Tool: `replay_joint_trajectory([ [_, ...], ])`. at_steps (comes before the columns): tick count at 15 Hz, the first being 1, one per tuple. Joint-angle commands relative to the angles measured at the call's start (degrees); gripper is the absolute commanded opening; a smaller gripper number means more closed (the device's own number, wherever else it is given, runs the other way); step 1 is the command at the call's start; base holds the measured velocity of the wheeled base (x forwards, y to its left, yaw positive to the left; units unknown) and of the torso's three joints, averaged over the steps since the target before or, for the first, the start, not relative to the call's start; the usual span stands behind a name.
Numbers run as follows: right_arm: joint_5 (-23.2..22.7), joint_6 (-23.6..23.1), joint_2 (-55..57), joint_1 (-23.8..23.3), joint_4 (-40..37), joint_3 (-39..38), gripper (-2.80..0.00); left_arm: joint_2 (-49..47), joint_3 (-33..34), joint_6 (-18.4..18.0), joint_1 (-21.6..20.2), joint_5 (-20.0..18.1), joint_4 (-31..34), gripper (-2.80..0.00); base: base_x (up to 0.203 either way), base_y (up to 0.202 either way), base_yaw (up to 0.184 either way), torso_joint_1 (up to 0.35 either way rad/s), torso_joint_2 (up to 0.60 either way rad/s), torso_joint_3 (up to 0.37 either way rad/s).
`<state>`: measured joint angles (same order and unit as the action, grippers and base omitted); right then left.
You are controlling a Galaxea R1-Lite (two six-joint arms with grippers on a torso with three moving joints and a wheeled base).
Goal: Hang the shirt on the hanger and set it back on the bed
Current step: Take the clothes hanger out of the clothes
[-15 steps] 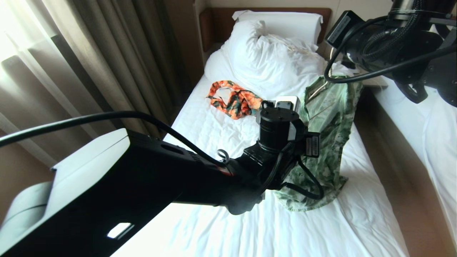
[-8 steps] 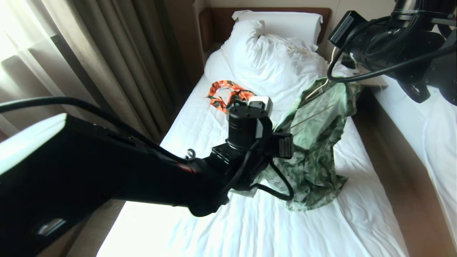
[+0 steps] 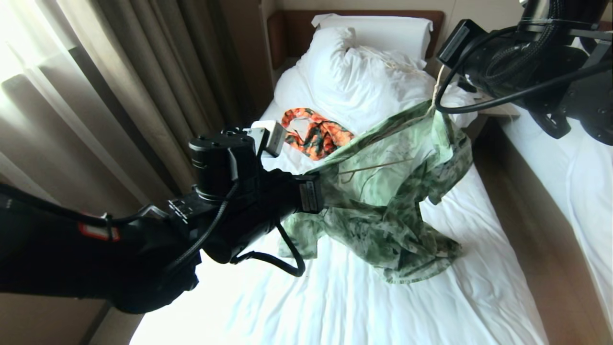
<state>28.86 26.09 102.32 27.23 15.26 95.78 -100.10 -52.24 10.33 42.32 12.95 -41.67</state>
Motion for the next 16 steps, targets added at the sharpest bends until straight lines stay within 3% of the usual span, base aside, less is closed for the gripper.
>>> replay_joint_trajectory([
  [1, 0.2, 0.0, 0.1, 0.0, 0.0, 0.1, -2.80, 2.0, 1.3, 0.2, -1.7, -0.4, -0.3, -2.80, 0.000, 0.000, 0.000, 0.000, 0.00, 0.000],
  [9, 0.2, -0.5, 1.1, 0.7, 0.2, 0.1, -2.80, -0.3, 3.2, 0.9, -3.1, -1.8, -0.8, -2.80, 0.000, 0.000, 0.000, 0.000, 0.00, 0.000],
  [10, 0.1, -0.6, 1.2, 1.1, 0.2, 0.1, -2.80, -1.0, 3.4, 0.9, -3.2, -1.8, -1.9, 0.00, 0.000, 0.000, 0.000, 0.000, 0.00, 0.000],
  [13, 0.1, -0.6, 1.7, 1.2, 0.2, 0.2, -2.80, -2.0, 4.8, 0.7, -3.7, -1.9, -5.9, 0.00, 0.000, 0.000, 0.000, 0.000, 0.00, 0.000],
  [16, 0.2, -0.5, 2.6, 1.2, 0.3, 0.1, -2.80, -1.9, 8.3, 0.7, -5.9, -4.3, -9.0, 0.00, 0.000, 0.000, 0.000, 0.000, 0.00, 0.000],
])
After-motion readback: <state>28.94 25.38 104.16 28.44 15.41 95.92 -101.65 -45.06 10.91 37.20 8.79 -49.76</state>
